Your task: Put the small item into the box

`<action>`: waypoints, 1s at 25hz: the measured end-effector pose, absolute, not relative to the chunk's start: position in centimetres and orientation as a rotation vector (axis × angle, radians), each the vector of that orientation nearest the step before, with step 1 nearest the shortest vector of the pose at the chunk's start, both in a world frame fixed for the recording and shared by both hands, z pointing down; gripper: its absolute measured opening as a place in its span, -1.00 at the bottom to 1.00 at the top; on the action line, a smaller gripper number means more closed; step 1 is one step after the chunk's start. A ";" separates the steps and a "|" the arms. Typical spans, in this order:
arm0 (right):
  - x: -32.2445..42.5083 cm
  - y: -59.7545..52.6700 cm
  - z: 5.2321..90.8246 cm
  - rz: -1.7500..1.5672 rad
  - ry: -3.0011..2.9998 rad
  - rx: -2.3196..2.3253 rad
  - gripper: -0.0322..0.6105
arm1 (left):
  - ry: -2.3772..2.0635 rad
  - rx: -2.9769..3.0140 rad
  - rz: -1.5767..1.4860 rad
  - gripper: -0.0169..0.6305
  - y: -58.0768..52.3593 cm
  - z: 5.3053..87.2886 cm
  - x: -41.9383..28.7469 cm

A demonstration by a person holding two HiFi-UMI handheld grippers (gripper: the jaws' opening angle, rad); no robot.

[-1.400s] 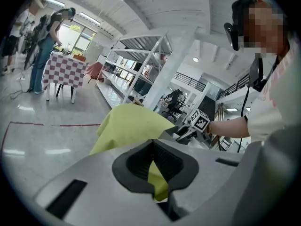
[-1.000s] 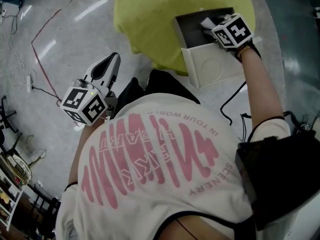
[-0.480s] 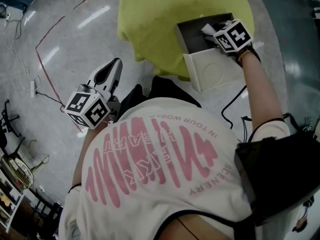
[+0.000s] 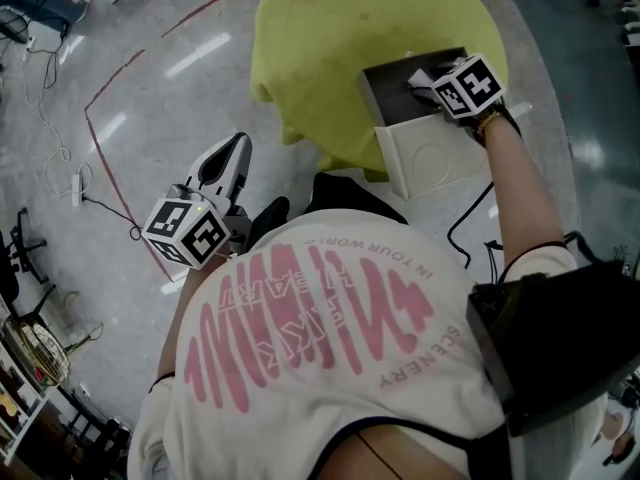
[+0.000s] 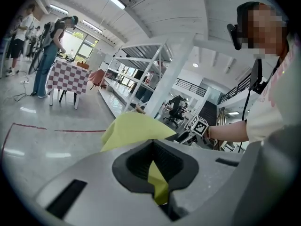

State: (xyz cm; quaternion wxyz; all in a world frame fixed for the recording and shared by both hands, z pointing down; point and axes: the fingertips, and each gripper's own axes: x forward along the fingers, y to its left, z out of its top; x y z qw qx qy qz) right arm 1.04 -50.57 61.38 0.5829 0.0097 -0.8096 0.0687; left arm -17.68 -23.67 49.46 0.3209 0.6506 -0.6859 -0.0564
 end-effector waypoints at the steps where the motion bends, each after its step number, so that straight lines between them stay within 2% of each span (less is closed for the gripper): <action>1: 1.0 -50.4 60.6 0.153 -1.897 0.031 -0.13 | -1.798 1.712 -0.152 -0.92 -23.4 49.0 -17.6; 7: 1.5 -50.5 57.7 0.169 -1.968 0.132 -0.17 | -1.794 1.786 -0.167 -0.92 -24.1 46.6 -17.6; 9: 1.9 -50.7 57.1 0.178 -1.988 0.180 -0.45 | -1.799 1.810 -0.189 -0.92 -24.6 45.6 -17.7; 12: 2.7 -51.2 56.3 0.200 -2.029 0.274 -0.53 | -1.808 1.856 -0.213 -0.92 -25.6 43.8 -17.8; 14: 3.0 -51.6 55.7 0.236 -2.068 0.347 -0.71 | -1.811 1.885 -0.227 -0.92 -26.3 42.8 -18.0; 17: 3.6 -51.9 54.2 0.373 -2.152 0.480 -0.82 | -1.798 1.913 -0.285 -0.92 -27.8 41.3 -18.2; 25: 4.2 -49.7 44.4 0.660 -2.533 0.680 -0.87 | -1.660 2.068 -0.437 -0.92 -32.4 36.5 -14.7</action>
